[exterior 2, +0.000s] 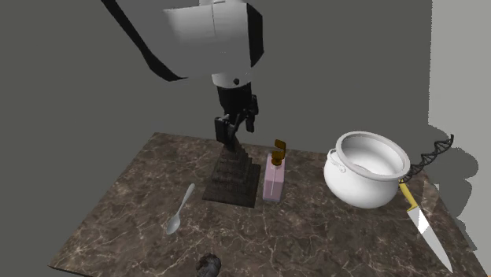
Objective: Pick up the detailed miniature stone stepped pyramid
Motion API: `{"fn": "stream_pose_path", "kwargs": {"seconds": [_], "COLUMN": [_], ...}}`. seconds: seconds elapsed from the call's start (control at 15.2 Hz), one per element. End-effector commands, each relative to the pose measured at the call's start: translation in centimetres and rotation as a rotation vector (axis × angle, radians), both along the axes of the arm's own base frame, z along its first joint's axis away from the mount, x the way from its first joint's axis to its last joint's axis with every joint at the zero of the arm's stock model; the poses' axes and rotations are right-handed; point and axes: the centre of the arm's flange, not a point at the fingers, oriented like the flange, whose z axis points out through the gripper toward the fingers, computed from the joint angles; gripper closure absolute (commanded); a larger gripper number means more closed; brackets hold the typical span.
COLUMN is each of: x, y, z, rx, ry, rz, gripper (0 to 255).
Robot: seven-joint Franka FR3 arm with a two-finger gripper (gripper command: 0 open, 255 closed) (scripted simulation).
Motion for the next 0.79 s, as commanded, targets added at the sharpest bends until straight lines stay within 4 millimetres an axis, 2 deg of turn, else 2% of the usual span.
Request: {"fn": "stream_pose_path", "kwargs": {"seconds": [0.0, 0.46, 0.53, 0.73], "x": [1.7, 7.4, 7.9, 7.9], "y": [1.2, 5.8, 6.3, 6.3], "z": [-1.5, -6.9, -7.4, -9.0], "rx": [-0.001, -0.007, -0.007, -0.007], "ry": [-0.001, -0.004, -0.004, -0.004], "rz": [0.073, 0.317, 0.344, 0.344], "gripper": [0, 0, 0, 0]}}
